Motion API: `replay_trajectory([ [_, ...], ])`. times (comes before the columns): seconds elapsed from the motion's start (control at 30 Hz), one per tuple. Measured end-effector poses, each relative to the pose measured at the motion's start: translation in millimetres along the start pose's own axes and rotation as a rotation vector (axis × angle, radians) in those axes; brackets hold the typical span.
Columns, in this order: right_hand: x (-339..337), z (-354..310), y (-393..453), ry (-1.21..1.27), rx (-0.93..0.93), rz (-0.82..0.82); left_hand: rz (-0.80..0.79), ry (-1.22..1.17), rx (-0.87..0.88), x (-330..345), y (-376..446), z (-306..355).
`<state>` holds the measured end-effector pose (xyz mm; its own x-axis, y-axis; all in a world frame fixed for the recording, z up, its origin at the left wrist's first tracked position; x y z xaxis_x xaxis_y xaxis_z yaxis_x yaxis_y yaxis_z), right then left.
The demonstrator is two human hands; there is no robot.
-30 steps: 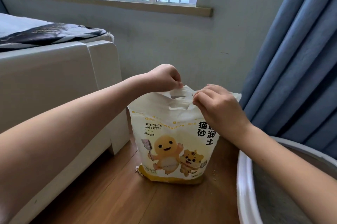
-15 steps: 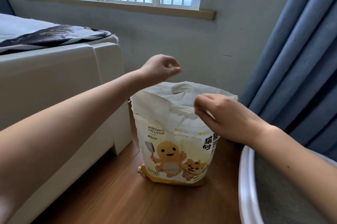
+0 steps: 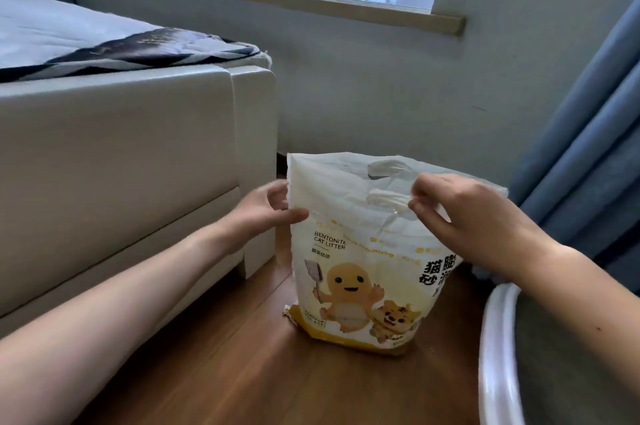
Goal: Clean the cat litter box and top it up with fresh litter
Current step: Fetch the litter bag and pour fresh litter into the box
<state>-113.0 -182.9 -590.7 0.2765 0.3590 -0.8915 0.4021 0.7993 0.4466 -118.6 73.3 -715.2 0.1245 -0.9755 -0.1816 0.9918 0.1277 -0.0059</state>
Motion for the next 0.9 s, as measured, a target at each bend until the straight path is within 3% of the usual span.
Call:
replay_trajectory([
  [0.17,-5,0,12,-0.058,0.073,0.046,0.06,-0.06,0.033,4,9,-5],
  [0.27,-13,-33,48,-0.109,-0.045,0.078,0.087,-0.072,0.043,3,15,-7],
  [0.33,4,-67,81,-0.183,-0.18,-0.059,0.089,-0.085,0.046,4,16,-7],
  [0.47,65,-120,138,-0.461,-0.332,-0.487,0.111,-0.077,0.04,3,17,-14],
  [0.57,103,-126,162,-0.653,-0.274,-0.714,0.114,-0.111,0.002,2,18,-29],
  [0.7,139,-122,168,-0.709,-0.185,-0.908,-0.051,-0.091,-0.053,19,14,-54],
  [0.9,93,-112,157,-0.617,-0.229,-0.722,-0.076,0.022,-0.084,36,14,-52],
])
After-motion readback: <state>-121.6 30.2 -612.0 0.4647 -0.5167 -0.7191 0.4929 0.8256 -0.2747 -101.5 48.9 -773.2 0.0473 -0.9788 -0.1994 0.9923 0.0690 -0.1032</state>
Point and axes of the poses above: each hand's wrist, its own y-axis towards the middle knuckle, its own x-axis out of the palm, z = x × y, the point moved 7 cm from there along y, towards the middle knuckle, and after that the axes turned 5 degrees about -x, right-handed, at the moved point
